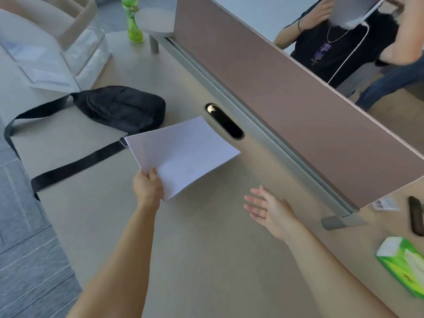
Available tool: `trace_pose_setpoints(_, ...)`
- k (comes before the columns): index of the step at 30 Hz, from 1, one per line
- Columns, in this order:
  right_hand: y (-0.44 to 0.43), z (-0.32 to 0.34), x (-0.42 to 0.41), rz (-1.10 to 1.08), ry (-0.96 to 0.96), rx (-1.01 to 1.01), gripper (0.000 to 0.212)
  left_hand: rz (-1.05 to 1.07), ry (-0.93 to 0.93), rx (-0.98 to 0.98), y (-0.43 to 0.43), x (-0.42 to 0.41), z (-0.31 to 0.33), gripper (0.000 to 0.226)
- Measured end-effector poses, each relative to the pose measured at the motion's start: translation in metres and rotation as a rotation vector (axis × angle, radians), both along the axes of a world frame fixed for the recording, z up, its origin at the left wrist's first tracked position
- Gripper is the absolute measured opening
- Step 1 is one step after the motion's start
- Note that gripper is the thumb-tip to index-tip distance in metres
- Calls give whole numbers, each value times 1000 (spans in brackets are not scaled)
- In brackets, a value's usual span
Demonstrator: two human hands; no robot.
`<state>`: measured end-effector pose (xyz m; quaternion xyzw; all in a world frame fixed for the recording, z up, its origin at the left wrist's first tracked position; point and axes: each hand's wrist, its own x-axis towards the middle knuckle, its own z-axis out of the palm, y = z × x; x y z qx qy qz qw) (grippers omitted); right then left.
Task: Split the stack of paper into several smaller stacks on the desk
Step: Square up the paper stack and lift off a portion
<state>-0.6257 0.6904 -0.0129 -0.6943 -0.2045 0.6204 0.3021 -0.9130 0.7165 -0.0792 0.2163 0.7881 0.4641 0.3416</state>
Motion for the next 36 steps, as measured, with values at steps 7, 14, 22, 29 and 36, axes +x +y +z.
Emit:
trace_pose_setpoints(7, 27, -11, -23, 39, -48, -14, 25, -46, -12, -65, 30, -4, -23, 24)
trace_pose_setpoints(14, 54, -19, -23, 318, -289, -16, 18, -102, -40, -134, 50, 8, -29, 26)
trace_pose_setpoints(22, 56, -18, -10, 387, -357, -28, 10, -166, 4, -250, 52, 5, -23, 35)
trace_pose_setpoints(29, 22, -4, 5, 386, -369, 33, 10, -366, 223, -437, 28, 10, -1, 63)
trace_pose_setpoints(36, -53, 48, 46, 265, -346, 174, 15, -511, 198, -375, -34, 48, 41, 61)
